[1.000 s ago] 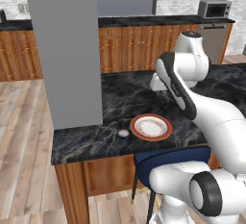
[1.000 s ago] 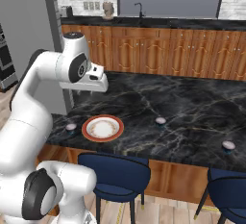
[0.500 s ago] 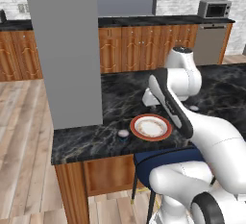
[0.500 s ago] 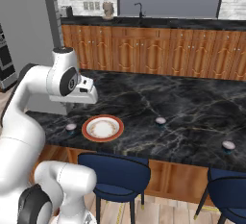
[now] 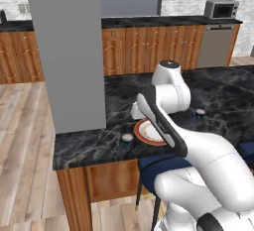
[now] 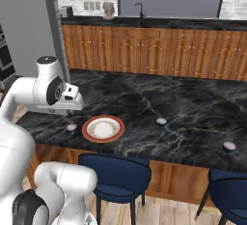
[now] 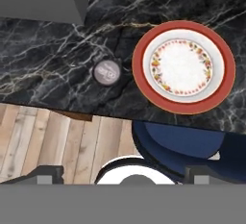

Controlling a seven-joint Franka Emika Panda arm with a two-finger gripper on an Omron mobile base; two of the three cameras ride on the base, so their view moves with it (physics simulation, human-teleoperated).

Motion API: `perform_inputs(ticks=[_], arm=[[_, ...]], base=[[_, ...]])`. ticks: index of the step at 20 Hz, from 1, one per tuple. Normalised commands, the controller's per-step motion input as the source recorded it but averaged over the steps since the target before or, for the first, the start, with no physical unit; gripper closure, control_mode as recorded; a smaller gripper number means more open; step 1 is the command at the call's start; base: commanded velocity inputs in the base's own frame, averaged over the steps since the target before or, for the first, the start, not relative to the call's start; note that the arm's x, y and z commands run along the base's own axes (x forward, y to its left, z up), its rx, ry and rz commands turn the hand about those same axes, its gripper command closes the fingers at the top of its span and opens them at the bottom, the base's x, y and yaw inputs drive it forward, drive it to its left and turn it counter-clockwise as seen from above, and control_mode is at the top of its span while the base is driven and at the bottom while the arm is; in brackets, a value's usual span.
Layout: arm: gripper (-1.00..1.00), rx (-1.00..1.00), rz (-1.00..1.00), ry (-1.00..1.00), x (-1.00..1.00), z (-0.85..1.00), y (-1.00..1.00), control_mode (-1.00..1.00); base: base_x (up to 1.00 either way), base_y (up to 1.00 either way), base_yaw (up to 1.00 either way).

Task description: Place two yogurt containers on each plate.

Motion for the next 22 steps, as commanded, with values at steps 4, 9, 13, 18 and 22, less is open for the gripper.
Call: perform_inputs(ticks=[4, 9, 13, 18, 22], arm=[[-1.0, 0.0, 0.01, 0.0, 0.41, -0.34, 0.19, -1.0], [-1.0, 0.0, 0.01, 0.0, 0.35, -0.36, 0.1, -1.0], [-1.0, 0.0, 0.01, 0.0, 0.02, -0.33, 0.01, -1.0], [-1.0, 0.0, 0.02, 0.0, 0.0, -0.35, 0.0, -1.0], [-1.0, 0.0, 0.02, 0.0, 0.05, -0.44, 0.06, -1.0]], base=[[0.0, 0.0, 0.0], [0.0, 0.0, 0.0], [0.0, 0.0, 0.0], [0.0, 0.0, 0.0], [0.0, 0.0, 0.0]])
